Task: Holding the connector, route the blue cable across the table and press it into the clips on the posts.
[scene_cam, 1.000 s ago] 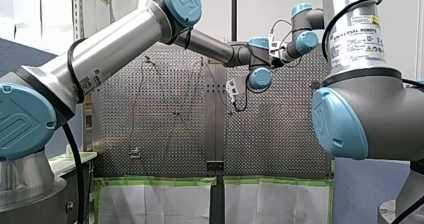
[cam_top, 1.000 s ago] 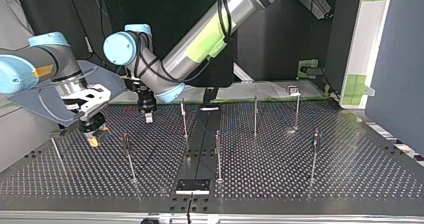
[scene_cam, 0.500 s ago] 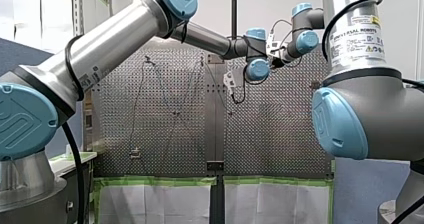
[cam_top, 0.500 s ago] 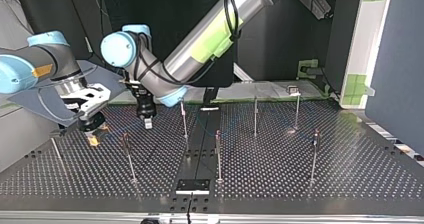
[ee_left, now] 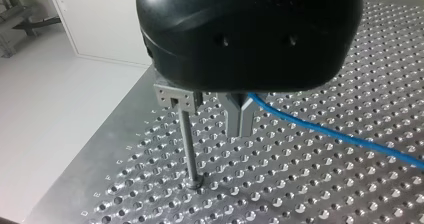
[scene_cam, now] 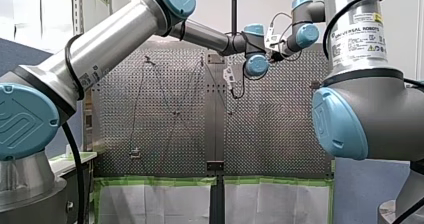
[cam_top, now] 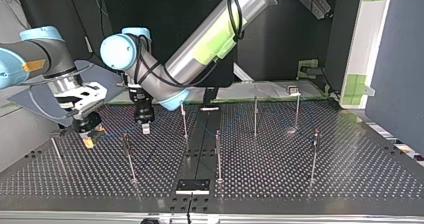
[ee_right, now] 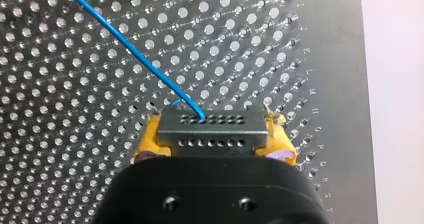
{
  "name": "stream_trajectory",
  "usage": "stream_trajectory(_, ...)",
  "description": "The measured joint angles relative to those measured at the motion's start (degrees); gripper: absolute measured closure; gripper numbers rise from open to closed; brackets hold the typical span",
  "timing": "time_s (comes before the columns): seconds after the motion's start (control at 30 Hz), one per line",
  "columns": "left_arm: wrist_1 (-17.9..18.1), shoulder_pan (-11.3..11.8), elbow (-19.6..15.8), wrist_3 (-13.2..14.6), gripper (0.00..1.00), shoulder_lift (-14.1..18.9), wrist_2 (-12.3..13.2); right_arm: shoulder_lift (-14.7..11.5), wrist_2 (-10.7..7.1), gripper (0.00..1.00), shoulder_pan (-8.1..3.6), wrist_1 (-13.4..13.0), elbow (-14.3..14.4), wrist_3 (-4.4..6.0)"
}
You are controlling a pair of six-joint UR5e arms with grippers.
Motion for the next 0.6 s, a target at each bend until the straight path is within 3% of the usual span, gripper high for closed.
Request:
stream_trajectory(0.3,0.1,0.78,0.08,-0.46,1.0,0.16,0.01,-0.05,-0.18,1.0,0.22,0.0,0.0,-0.25)
stream_trajectory(0.6,0.7,1.75,0.14,-0.39,1.0,0.21,0.12,-0.11,-1.75,1.0,0.42,-0.03,0.0,-0.52)
